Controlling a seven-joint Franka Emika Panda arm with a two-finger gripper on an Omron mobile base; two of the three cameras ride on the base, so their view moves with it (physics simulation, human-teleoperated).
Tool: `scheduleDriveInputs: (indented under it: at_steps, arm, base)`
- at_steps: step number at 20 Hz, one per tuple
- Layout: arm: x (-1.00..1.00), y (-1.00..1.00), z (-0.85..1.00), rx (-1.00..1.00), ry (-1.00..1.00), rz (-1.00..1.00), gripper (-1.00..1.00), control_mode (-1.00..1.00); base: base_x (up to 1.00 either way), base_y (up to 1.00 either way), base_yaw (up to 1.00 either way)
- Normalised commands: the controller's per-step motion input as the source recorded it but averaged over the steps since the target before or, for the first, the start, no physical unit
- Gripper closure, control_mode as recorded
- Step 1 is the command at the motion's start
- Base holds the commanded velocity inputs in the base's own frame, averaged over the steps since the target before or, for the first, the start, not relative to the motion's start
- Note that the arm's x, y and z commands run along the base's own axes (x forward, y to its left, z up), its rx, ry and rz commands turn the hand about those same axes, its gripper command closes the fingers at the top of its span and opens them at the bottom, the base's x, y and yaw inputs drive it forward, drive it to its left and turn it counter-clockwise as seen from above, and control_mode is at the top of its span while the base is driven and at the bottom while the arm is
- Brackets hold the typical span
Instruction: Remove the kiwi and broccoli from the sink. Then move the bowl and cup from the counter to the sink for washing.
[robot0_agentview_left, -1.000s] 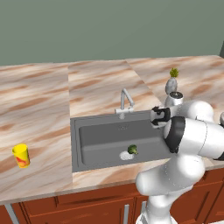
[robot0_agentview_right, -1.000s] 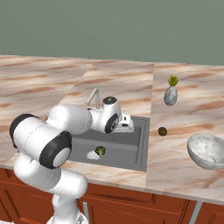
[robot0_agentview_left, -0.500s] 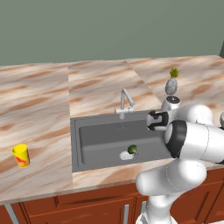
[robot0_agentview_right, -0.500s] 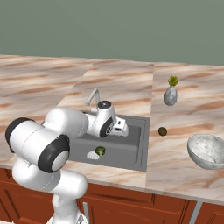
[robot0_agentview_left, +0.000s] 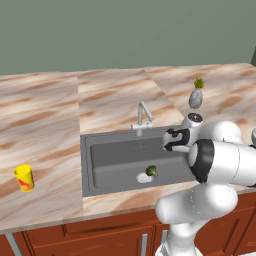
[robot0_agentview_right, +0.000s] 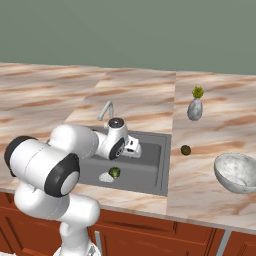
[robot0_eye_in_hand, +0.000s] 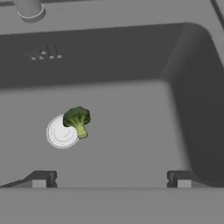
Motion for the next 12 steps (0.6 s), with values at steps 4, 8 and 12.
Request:
scheduleDriveInputs:
  at_steps: [4,8,12]
  arm:
    - [0.0,0.27,-0.09,0.01,-0.05,0.0,-1.0,-1.0]
    - [0.0,0.26,-0.1,0.0,-0.07,0.0,-1.0,-1.0]
    - [0.0,0.24,-0.12,0.0,-0.03,0.0,-1.0,-1.0]
  base:
    - [0.0,0.0,0.0]
    - [0.0,0.0,0.0]
    - [0.0,0.0,0.0]
